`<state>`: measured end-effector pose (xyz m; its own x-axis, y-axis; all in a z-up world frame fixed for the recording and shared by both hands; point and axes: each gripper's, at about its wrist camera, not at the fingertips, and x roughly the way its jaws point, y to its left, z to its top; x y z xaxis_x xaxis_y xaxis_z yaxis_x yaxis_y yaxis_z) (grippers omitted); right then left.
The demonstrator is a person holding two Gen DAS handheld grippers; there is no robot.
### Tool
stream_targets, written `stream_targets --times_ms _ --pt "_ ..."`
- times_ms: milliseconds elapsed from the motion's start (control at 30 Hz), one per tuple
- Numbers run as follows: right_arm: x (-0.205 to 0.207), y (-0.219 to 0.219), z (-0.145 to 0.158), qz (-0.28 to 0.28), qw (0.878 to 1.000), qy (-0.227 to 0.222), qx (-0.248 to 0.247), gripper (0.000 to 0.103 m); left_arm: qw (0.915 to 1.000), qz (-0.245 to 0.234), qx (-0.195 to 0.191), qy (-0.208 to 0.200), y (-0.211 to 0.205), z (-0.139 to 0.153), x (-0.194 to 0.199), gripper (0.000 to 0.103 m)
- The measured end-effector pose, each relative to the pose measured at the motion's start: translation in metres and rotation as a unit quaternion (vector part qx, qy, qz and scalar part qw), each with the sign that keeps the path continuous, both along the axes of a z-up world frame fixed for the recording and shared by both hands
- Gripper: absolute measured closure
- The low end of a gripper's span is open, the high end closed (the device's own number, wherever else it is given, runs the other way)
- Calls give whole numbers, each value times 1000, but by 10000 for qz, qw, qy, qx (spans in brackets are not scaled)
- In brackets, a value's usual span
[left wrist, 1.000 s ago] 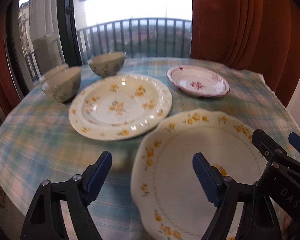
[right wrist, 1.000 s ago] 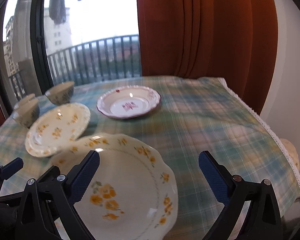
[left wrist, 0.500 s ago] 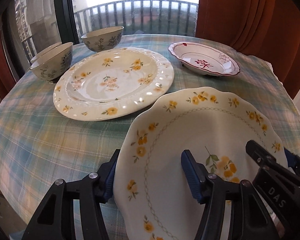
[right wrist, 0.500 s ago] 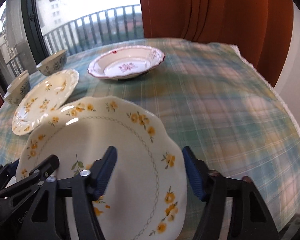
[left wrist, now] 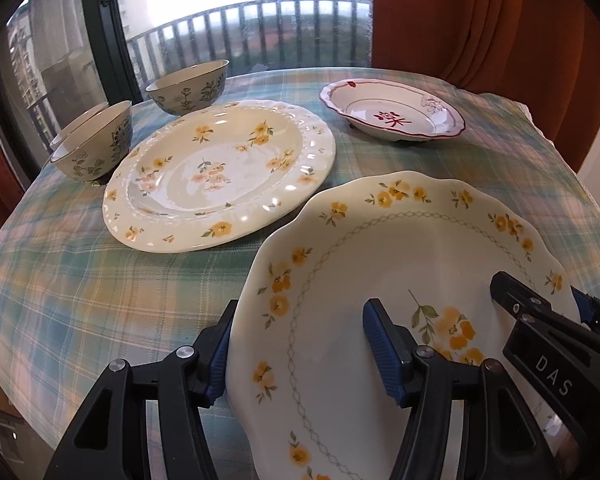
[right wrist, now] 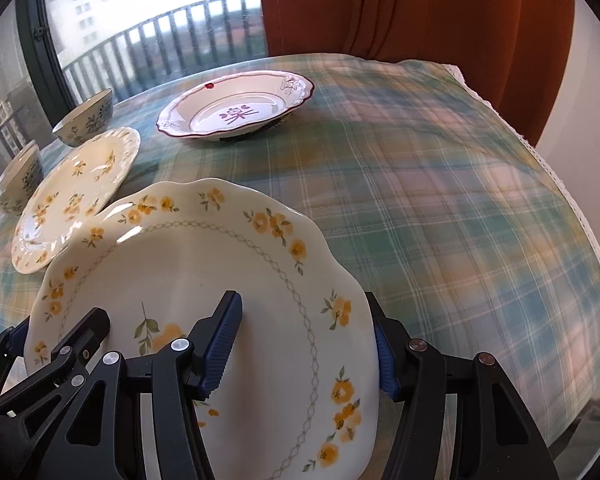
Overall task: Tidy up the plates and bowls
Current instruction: 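Lift the large yellow-flower plate and carry it toward the bowls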
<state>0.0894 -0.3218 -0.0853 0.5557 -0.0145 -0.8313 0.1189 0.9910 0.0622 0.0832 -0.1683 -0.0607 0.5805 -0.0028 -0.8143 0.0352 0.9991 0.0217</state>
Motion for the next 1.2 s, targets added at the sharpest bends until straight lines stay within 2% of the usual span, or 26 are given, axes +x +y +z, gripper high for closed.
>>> stream_targets --times_ms 67,233,500,800,1200 --pt "-4 0 3 -76 10000 -11 17 42 10000 -70 -14 6 2 3 -2 41" --pt "-16 8 15 -215 9997 -141 -51 42 9993 -262 29 -274 8 17 -12 41" --pt "-31 45 40 -242 9986 -421 -195 42 9985 -242 -261 -426 53 29 -22 41" --pt "-39 131 64 86 9968 -726 -323 42 9963 161 -486 -696 138 43 -36 41" --pt "-21 244 59 772 9947 -540 -415 42 9929 788 -544 -712 251 36 -38 41"
